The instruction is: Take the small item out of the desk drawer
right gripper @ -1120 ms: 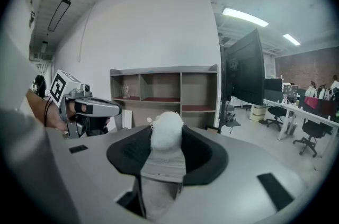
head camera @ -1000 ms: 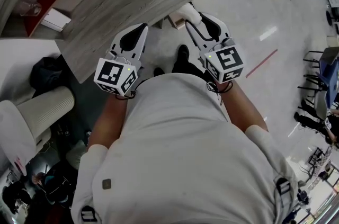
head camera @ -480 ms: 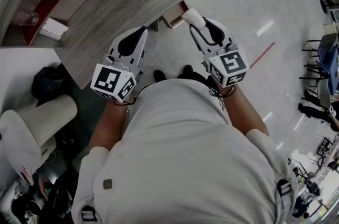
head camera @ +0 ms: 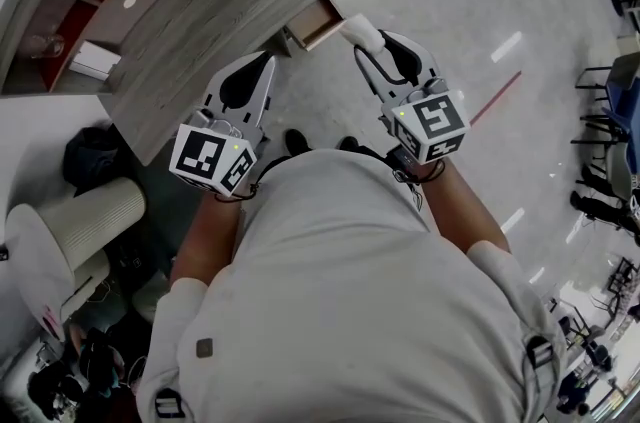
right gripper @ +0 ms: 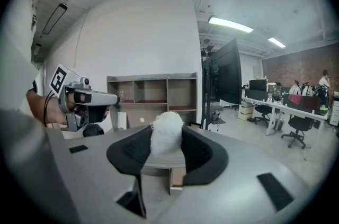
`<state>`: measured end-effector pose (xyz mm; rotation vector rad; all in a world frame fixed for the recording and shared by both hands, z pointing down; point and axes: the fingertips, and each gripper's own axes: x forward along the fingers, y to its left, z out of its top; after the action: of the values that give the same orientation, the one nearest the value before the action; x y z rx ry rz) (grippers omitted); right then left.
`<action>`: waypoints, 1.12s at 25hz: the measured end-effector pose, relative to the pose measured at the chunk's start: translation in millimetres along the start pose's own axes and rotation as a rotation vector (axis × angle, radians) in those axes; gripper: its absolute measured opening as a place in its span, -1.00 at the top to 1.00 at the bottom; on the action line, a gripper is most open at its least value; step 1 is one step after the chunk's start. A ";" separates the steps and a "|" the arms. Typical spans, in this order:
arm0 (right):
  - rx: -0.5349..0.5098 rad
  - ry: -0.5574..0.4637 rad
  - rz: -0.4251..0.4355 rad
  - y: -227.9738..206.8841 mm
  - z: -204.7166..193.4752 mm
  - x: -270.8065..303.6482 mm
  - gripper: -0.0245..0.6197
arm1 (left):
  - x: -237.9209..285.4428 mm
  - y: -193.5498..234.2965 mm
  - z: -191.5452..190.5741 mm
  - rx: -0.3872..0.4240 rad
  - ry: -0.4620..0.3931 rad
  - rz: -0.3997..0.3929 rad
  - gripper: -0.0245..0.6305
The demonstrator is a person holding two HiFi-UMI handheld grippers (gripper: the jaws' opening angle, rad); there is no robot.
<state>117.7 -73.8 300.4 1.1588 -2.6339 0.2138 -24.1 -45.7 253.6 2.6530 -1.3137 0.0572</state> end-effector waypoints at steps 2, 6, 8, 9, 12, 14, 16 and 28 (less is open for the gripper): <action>0.009 0.001 0.007 -11.7 -4.8 -16.3 0.39 | 7.7 -21.5 2.4 -0.001 0.002 0.005 0.88; 0.004 -0.006 0.029 -28.5 -13.0 -47.0 0.38 | 18.3 -61.5 -1.3 -0.003 0.009 0.012 0.88; -0.004 -0.009 0.049 -33.2 -17.2 -60.1 0.38 | 22.1 -77.8 -5.7 -0.003 0.016 0.020 0.88; -0.010 -0.010 0.061 -34.3 -19.8 -65.4 0.38 | 23.3 -84.7 -8.5 -0.003 0.020 0.026 0.88; -0.017 -0.007 0.092 -32.4 -29.9 -78.0 0.38 | 22.6 -101.9 -21.8 -0.014 0.033 0.039 0.88; -0.020 -0.009 0.099 -30.4 -35.7 -84.3 0.38 | 19.1 -110.2 -29.6 -0.018 0.045 0.044 0.88; -0.018 -0.015 0.106 -26.2 -38.2 -88.3 0.38 | 12.9 -114.5 -32.3 -0.017 0.050 0.049 0.88; -0.034 -0.053 0.092 45.2 -28.0 -105.0 0.38 | -54.6 -113.4 -24.7 0.046 0.023 0.022 0.88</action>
<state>157.4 36.8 295.4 1.0471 -2.7287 0.1569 33.5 68.8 255.3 2.6674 -1.3506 0.1211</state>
